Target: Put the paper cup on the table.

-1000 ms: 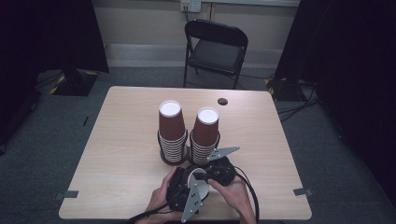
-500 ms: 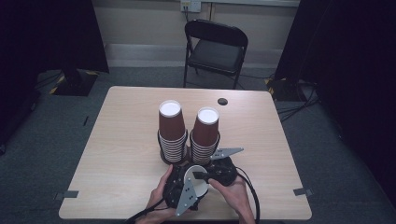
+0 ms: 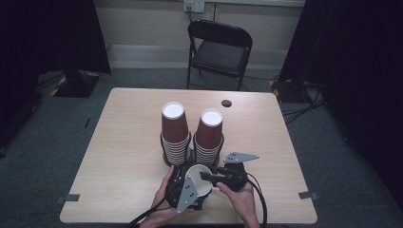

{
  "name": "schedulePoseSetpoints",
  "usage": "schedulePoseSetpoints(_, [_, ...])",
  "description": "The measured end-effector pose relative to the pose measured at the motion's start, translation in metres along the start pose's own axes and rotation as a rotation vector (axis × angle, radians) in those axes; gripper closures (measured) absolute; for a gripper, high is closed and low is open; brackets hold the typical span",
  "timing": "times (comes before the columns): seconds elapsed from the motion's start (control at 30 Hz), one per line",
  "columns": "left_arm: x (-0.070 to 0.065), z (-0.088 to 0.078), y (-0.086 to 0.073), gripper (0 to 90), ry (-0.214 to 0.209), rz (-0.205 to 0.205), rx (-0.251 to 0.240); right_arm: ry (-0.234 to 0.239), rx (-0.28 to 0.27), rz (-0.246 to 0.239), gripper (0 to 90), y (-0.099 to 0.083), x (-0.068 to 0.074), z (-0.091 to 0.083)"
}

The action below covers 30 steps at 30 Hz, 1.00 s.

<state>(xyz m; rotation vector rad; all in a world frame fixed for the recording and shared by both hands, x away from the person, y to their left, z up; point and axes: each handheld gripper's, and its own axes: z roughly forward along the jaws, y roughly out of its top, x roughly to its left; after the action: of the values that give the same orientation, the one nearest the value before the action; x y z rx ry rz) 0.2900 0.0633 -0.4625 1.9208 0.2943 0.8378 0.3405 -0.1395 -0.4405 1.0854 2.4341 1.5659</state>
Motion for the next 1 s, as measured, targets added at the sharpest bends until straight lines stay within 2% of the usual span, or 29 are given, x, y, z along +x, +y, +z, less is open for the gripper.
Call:
schedulePoseSetpoints(0.03, [0.001, 0.001, -0.001, 8.7, -0.002, -0.02, -0.005, -0.005, -0.012, 0.003, 59.3, 0.0, -0.001, -0.001])
schedulePoseSetpoints(0.07, [0.001, 0.001, -0.001, 8.7, -0.002, -0.02, -0.005, -0.007, -0.024, 0.004, 58.8, 0.0, -0.001, -0.002])
schedulePoseSetpoints(0.1, [0.002, 0.001, -0.002, 8.6, -0.009, -0.049, -0.009, -0.007, -0.036, 0.003, 57.8, -0.001, -0.001, -0.003])
schedulePoseSetpoints(0.2, [0.004, 0.0, -0.003, 8.7, 0.0, -0.056, 0.0, -0.013, -0.06, 0.002, 55.6, -0.001, 0.0, -0.006])
schedulePoseSetpoints(0.27, [0.005, 0.0, -0.005, 8.8, 0.007, -0.071, 0.0, -0.015, -0.112, 0.004, 53.0, -0.003, 0.0, -0.011])
schedulePoseSetpoints(0.33, [0.008, -0.001, -0.007, 8.8, 0.007, -0.108, -0.011, -0.019, -0.13, 0.003, 51.8, -0.004, 0.0, -0.012])
schedulePoseSetpoints(0.37, [0.011, -0.003, -0.008, 8.8, 0.01, -0.141, -0.021, -0.03, -0.158, 0.002, 49.8, -0.006, -0.001, -0.015])
schedulePoseSetpoints(0.4, [0.011, -0.003, -0.008, 8.8, 0.01, -0.141, -0.021, -0.03, -0.158, 0.002, 49.8, -0.006, -0.001, -0.015])
schedulePoseSetpoints(0.43, [0.014, -0.005, -0.01, 8.8, 0.016, -0.168, -0.022, -0.032, -0.179, 0.007, 48.1, -0.008, -0.001, -0.017])
schedulePoseSetpoints(0.47, [0.014, -0.005, -0.01, 8.8, 0.016, -0.168, -0.022, -0.032, -0.179, 0.007, 48.1, -0.008, -0.001, -0.017])
schedulePoseSetpoints(0.5, [0.016, -0.007, -0.012, 8.8, 0.015, -0.198, -0.028, -0.044, -0.204, 0.002, 45.4, -0.008, -0.001, -0.018])
schedulePoseSetpoints(0.53, [0.016, -0.007, -0.012, 8.8, 0.015, -0.198, -0.028, -0.044, -0.204, 0.002, 45.4, -0.008, -0.001, -0.018])
schedulePoseSetpoints(0.57, [0.019, -0.011, -0.013, 8.8, 0.026, -0.216, -0.034, -0.07, -0.221, -0.012, 44.9, -0.008, 0.0, -0.019])
schedulePoseSetpoints(0.6, [0.019, -0.011, -0.013, 8.9, 0.026, -0.216, -0.034, -0.07, -0.221, -0.012, 44.9, -0.008, 0.0, -0.019])
schedulePoseSetpoints(0.63, [0.021, -0.012, -0.013, 8.9, 0.033, -0.223, -0.034, -0.097, -0.239, -0.023, 43.0, -0.009, 0.0, -0.019])
schedulePoseSetpoints(0.7, [0.025, -0.016, -0.014, 8.9, 0.043, -0.258, -0.051, -0.11, -0.262, -0.023, 41.4, -0.01, -0.001, -0.021])
schedulePoseSetpoints(0.73, [0.025, -0.016, -0.014, 8.9, 0.043, -0.258, -0.051, -0.11, -0.262, -0.023, 41.4, -0.01, -0.001, -0.021])
schedulePoseSetpoints(0.77, [0.028, -0.02, -0.016, 8.9, 0.047, -0.275, -0.054, -0.143, -0.288, -0.035, 40.2, -0.012, -0.001, -0.024])
schedulePoseSetpoints(0.8, [0.028, -0.02, -0.016, 8.9, 0.047, -0.275, -0.054, -0.156, -0.295, -0.035, 39.9, -0.014, -0.001, -0.025])
schedulePoseSetpoints(0.87, [0.031, -0.025, -0.018, 8.9, 0.047, -0.315, -0.067, -0.178, -0.311, -0.036, 38.2, -0.017, -0.002, -0.028])
schedulePoseSetpoints(0.97, [0.034, -0.031, -0.021, 8.8, 0.052, -0.334, -0.07, -0.227, -0.319, -0.04, 37.2, -0.02, -0.003, -0.03])
schedulePoseSetpoints(1.0, [0.034, -0.031, -0.021, 8.9, 0.052, -0.334, -0.07, -0.227, -0.319, -0.04, 37.2, -0.02, -0.003, -0.03])
